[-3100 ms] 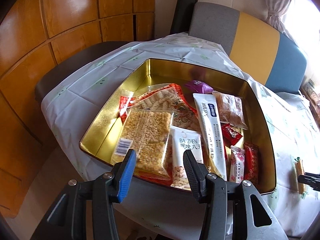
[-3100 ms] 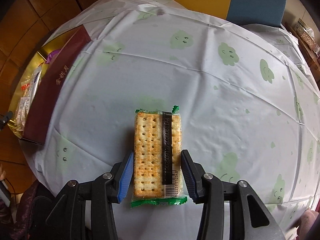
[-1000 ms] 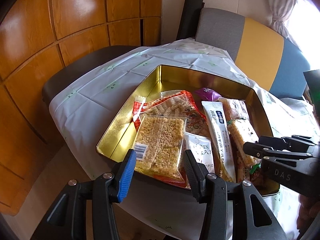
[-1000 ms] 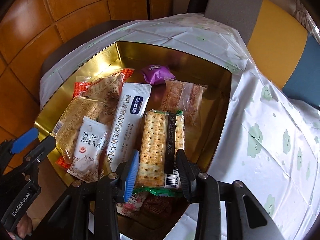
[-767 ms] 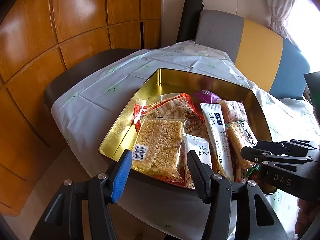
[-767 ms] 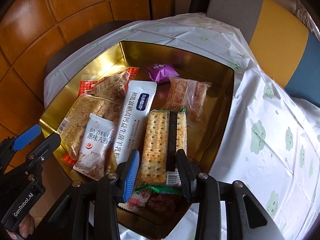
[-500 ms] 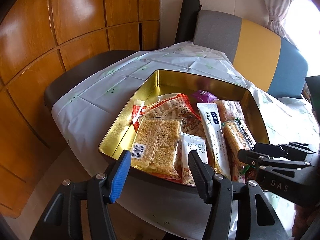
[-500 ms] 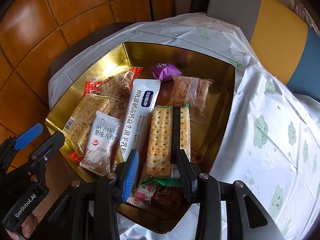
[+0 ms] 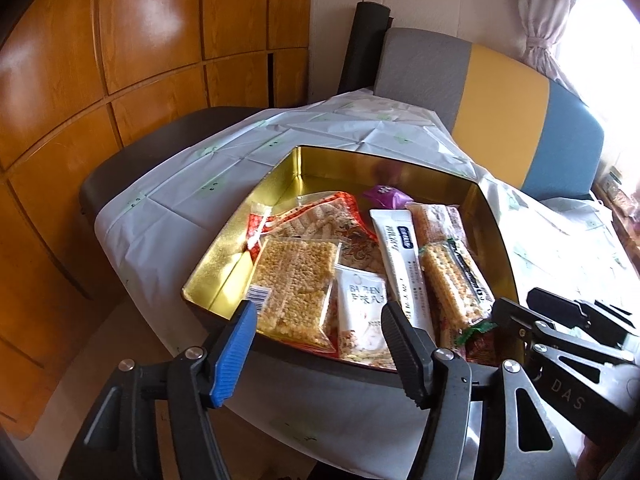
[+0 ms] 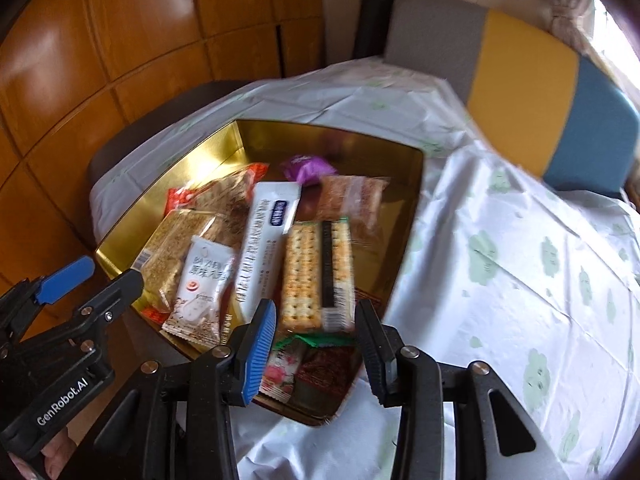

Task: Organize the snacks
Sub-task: 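Open the right gripper and withdraw it from the tin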

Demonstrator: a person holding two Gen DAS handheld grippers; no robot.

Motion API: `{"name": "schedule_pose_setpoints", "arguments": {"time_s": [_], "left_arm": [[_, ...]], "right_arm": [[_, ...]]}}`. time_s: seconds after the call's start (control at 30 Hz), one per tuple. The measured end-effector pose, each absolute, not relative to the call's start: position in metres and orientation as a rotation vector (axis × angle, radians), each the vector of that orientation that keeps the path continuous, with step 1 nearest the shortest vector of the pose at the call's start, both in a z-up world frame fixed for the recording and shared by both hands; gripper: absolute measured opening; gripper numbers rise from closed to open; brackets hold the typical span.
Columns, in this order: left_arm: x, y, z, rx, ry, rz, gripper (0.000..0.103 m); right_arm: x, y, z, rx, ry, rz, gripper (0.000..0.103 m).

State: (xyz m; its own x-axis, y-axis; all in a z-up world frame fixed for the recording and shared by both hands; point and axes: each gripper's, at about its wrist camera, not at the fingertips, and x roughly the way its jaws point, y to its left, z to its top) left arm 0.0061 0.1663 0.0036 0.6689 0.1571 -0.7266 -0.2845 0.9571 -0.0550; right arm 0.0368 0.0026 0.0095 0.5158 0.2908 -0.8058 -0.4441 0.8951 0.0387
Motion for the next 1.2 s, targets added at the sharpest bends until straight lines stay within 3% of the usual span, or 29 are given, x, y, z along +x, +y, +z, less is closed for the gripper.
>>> {"name": "schedule_pose_setpoints", "arguments": {"time_s": [1.2], "left_arm": [[-0.005, 0.146, 0.013, -0.128, 0.765, 0.240, 0.072]], "right_arm": [[0.005, -0.032, 0.011, -0.113, 0.846, 0.329, 0.042]]}}
